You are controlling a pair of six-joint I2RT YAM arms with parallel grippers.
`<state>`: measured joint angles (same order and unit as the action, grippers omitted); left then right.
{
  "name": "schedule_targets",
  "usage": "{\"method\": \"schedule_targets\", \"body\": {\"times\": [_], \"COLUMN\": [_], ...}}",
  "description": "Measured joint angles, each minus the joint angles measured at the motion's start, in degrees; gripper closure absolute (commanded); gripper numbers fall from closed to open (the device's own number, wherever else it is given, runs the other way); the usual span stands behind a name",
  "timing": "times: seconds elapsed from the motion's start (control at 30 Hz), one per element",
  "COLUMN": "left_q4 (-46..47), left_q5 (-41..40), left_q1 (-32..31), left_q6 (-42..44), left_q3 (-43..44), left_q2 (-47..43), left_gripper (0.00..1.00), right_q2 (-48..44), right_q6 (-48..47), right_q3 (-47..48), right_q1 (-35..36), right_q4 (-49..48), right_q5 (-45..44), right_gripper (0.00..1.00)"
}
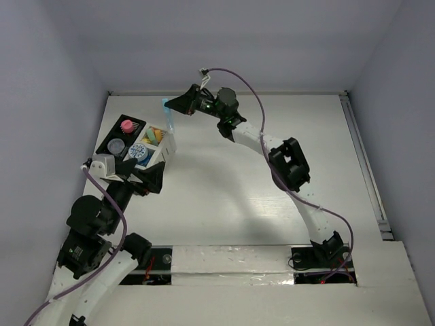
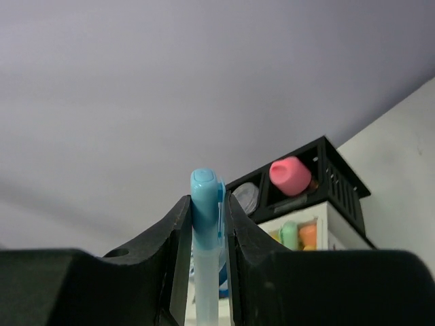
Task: Sort the stationery into containers
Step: Place the pen in the storage box.
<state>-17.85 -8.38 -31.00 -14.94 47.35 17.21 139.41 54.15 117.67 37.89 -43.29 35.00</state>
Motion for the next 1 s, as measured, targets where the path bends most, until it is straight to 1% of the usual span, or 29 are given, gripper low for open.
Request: {"method": "schedule_targets", "body": {"times": [0.1, 0.23, 0.4, 0.57, 0.7, 0.97, 1.0], "left_q4": [1.57, 1.38, 2.45, 2.91, 3.06, 3.06, 3.06], "left_q5": [-2.95, -5.49, -6.49, -6.47, -6.43, -6.43, -6.43], "left_q1": [0.0, 0.0, 0.28, 1.38, 1.7, 2.34, 2.47], "left_q6": [0.09, 0.42, 0.98, 1.18, 1.22, 1.22, 1.22], "left_q3": [-4.02, -5.88, -5.88, -5.88, -5.88, -5.88, -5.88], "left_q2": [-1.6, -1.6, -1.66, -1.66, -1.66, -1.68, -1.7], "left_gripper": [0.01, 0.01, 0.01, 0.01, 0.01, 0.01, 0.01], "right_q2": [5.7, 8.83, 10.64, 14.43, 15.91, 15.93, 15.93], "right_q6": [-4.33, -9.81, -13.64, -15.76, -16.94, -19.06, -19.32], "right_q3": [12.04, 19.19, 21.68, 25.05, 24.92, 22.84, 22.8], "right_q1": [1.05, 2.82, 4.74, 6.45, 7.23, 7.58, 7.58], "right_q4": [6.29, 11.34, 13.77, 14.62, 15.89, 15.85, 15.63], "right_q5": [-0.04, -1.7, -4.63, -7.1, -8.87, -10.67, -10.64], "right_gripper": [1.0, 1.0, 1.0, 1.0, 1.0, 1.0, 0.97]}}
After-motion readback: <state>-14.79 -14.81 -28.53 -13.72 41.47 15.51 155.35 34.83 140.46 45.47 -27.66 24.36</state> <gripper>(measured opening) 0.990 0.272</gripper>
